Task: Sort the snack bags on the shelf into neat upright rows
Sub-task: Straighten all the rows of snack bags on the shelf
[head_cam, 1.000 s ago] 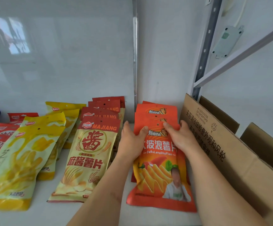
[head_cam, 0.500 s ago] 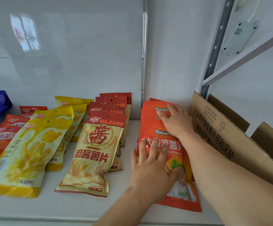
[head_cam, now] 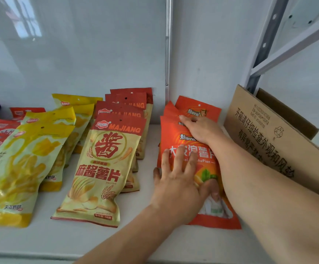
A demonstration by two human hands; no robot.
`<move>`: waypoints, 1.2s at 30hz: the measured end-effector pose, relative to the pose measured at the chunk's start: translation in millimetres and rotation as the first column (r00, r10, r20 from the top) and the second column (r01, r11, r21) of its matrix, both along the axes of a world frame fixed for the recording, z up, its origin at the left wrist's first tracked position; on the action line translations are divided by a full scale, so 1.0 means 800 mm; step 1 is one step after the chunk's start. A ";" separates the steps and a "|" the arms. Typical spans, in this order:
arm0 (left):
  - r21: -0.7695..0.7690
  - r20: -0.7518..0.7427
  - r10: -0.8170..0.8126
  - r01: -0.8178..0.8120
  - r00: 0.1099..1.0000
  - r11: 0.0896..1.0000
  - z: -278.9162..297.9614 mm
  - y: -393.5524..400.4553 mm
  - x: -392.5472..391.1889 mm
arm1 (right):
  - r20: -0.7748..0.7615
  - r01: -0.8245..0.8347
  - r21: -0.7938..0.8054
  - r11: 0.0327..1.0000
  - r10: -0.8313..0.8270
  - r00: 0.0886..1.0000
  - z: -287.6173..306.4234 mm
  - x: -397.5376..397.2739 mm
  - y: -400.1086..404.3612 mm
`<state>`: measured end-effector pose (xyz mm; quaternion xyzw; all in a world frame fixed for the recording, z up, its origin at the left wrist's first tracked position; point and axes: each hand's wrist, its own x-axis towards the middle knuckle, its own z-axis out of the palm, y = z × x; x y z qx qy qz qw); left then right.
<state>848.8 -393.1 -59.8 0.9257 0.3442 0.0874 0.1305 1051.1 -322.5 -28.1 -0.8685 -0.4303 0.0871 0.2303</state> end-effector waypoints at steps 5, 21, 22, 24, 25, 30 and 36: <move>0.001 -0.012 0.009 -0.009 1.000 1.000 -0.002 0.000 0.002 | -0.068 -0.017 -0.029 0.999 0.015 0.998 -0.004 0.004 0.004; -0.045 0.121 0.048 -0.043 0.991 0.998 0.002 0.004 0.000 | 0.350 0.014 0.175 0.984 -0.075 0.934 0.021 -0.022 -0.028; -0.034 0.137 0.052 -0.048 0.989 0.998 0.003 0.004 0.000 | 0.358 0.006 0.190 0.982 -0.075 0.931 0.023 -0.025 -0.031; -0.002 0.167 0.066 -0.066 0.984 0.998 0.007 0.004 -0.001 | 0.363 -0.016 0.219 0.976 -0.067 0.929 0.028 -0.030 -0.037; 0.018 0.184 0.074 -0.078 0.980 0.997 0.009 0.004 -0.002 | 0.355 -0.027 0.223 0.974 -0.055 0.933 0.031 -0.033 -0.041; 0.034 0.277 0.075 -0.088 0.958 0.996 0.019 0.003 -0.009 | 0.333 -0.067 0.248 0.967 -0.020 0.943 0.039 -0.047 -0.060; 0.043 0.477 0.070 -0.103 0.876 0.994 0.047 0.023 -0.019 | 0.298 -0.140 0.326 0.935 0.039 0.954 0.059 -0.063 -0.083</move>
